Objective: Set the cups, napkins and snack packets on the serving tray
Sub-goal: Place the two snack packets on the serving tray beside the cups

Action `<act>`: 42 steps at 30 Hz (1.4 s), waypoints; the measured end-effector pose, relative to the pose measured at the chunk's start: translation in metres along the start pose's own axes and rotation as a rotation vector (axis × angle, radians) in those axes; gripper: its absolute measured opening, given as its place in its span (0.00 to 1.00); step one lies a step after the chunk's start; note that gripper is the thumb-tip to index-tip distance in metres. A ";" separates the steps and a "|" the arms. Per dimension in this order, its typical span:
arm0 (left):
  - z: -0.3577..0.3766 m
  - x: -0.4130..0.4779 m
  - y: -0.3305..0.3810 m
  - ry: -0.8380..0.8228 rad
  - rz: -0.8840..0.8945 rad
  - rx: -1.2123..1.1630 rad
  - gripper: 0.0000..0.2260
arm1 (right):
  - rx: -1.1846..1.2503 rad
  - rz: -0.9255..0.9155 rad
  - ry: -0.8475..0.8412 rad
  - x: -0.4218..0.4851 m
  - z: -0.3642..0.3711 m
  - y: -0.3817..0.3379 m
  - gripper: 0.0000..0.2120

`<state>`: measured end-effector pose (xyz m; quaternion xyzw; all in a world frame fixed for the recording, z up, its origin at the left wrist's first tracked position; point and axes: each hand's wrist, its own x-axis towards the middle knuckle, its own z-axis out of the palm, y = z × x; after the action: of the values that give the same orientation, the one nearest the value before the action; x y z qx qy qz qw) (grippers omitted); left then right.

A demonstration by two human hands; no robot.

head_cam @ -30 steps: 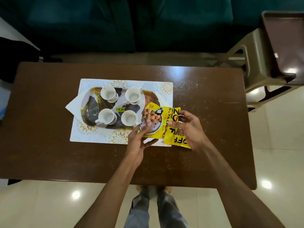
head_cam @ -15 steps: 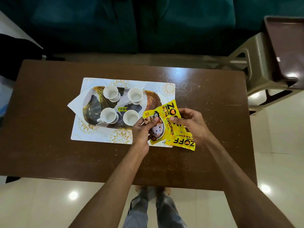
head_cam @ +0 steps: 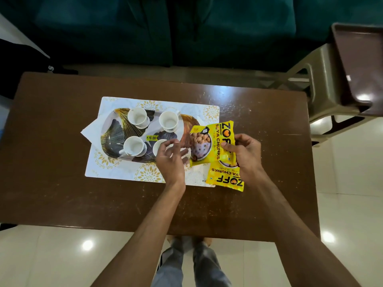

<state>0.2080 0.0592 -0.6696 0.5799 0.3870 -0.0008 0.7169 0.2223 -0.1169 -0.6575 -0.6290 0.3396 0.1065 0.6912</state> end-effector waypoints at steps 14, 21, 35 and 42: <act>-0.014 0.008 -0.004 -0.037 0.080 0.087 0.07 | -0.260 -0.069 0.092 0.042 0.052 0.036 0.10; -0.009 0.010 -0.023 -0.116 0.091 0.185 0.07 | -0.447 -0.111 0.052 0.052 0.054 0.029 0.20; 0.032 0.064 -0.043 -0.514 0.356 1.036 0.30 | -0.690 -0.319 -0.024 0.052 0.043 0.035 0.36; 0.030 0.070 -0.045 -0.556 0.336 1.123 0.30 | -0.672 -0.322 -0.017 0.055 0.045 0.038 0.38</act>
<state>0.2535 0.0507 -0.7449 0.8973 0.0318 -0.2409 0.3685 0.2562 -0.0822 -0.7220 -0.8654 0.1765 0.1072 0.4566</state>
